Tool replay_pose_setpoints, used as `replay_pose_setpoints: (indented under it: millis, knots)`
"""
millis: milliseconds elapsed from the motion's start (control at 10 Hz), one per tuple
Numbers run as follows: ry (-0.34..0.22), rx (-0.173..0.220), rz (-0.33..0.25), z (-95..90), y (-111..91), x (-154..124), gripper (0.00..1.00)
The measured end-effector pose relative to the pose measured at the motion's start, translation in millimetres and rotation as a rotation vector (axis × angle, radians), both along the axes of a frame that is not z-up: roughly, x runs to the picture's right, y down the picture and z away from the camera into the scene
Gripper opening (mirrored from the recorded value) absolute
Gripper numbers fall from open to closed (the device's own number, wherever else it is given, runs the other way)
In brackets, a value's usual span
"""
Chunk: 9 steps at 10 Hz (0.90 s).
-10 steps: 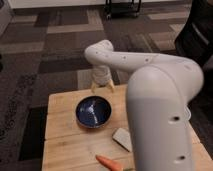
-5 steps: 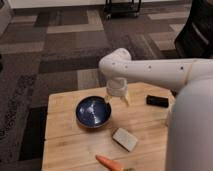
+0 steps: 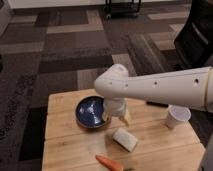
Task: Drag the ceramic bowl in a circle
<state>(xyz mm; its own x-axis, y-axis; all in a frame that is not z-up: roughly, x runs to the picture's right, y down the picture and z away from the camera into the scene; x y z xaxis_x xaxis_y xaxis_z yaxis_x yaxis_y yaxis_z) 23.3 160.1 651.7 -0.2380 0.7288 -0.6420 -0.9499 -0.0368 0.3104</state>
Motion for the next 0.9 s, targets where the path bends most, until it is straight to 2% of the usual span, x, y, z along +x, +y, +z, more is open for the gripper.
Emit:
replay_pose_setpoints:
  millis: [100, 300, 400, 500, 600, 800, 900]
  knots:
    - [-0.050, -0.029, -0.083, -7.2, 3.2, -37.4, 0.65]
    - [-0.203, -0.076, -0.210, -8.5, 4.5, -112.6, 0.65]
    - [-0.240, -0.079, -0.238, -6.2, 1.6, -128.0, 0.65]
    - [-0.325, -0.092, -0.300, 4.0, -7.6, -159.1, 0.65]
    - [-0.351, -0.090, -0.323, 13.6, -15.9, -165.1, 0.65]
    - [-0.428, -0.079, -0.364, 50.2, -45.9, -171.6, 0.65]
    - [-0.444, -0.075, -0.371, 63.4, -56.2, -168.5, 0.65]
